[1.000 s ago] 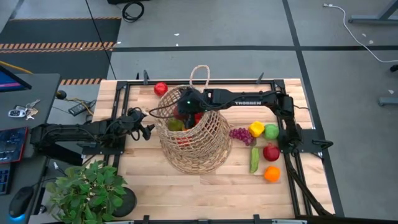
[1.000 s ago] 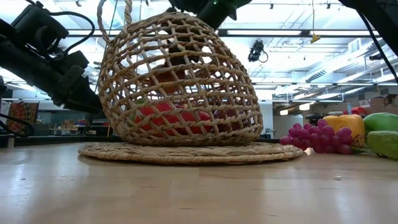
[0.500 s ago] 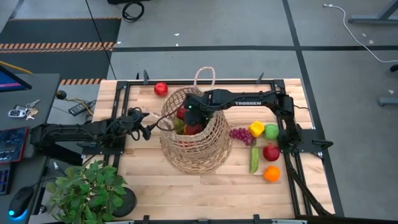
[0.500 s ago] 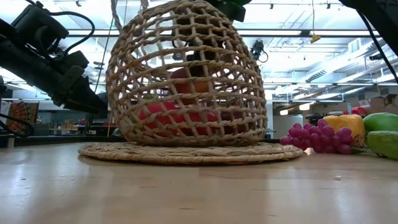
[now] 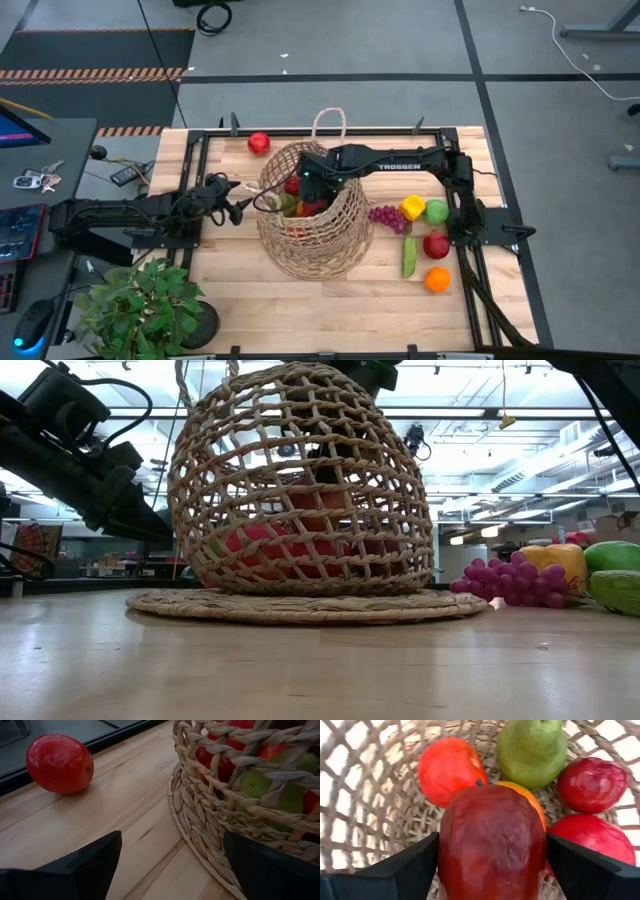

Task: Build produce basket
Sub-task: Put the dark red apple into the basket, then put the yellow bell pepper into the basket

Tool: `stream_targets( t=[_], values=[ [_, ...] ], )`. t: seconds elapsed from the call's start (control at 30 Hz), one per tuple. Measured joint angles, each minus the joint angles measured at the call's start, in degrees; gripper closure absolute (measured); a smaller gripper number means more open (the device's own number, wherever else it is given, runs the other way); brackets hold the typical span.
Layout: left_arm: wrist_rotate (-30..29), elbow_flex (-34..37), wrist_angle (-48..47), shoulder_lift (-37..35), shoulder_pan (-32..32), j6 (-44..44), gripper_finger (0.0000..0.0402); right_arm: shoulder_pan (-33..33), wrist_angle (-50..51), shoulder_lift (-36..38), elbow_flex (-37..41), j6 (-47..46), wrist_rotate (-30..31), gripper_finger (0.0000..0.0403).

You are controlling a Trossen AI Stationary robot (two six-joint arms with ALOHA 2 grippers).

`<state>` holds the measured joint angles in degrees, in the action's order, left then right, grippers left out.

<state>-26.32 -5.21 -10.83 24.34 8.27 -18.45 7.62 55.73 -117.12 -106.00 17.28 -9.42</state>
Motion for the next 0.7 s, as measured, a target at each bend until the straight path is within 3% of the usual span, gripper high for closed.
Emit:
stream_targets(
  t=[0.2,0.7],
  values=[
    [0.01,0.00,0.00,0.00,0.00,-0.01,0.0044,-0.60,-0.52,0.02,0.00,-2.70,-0.11,0.0007],
    [0.00,0.00,0.00,0.02,0.01,0.01,0.0044,-0.88,-6.04,4.46,0.02,-3.61,3.02,0.0005]
  ],
)
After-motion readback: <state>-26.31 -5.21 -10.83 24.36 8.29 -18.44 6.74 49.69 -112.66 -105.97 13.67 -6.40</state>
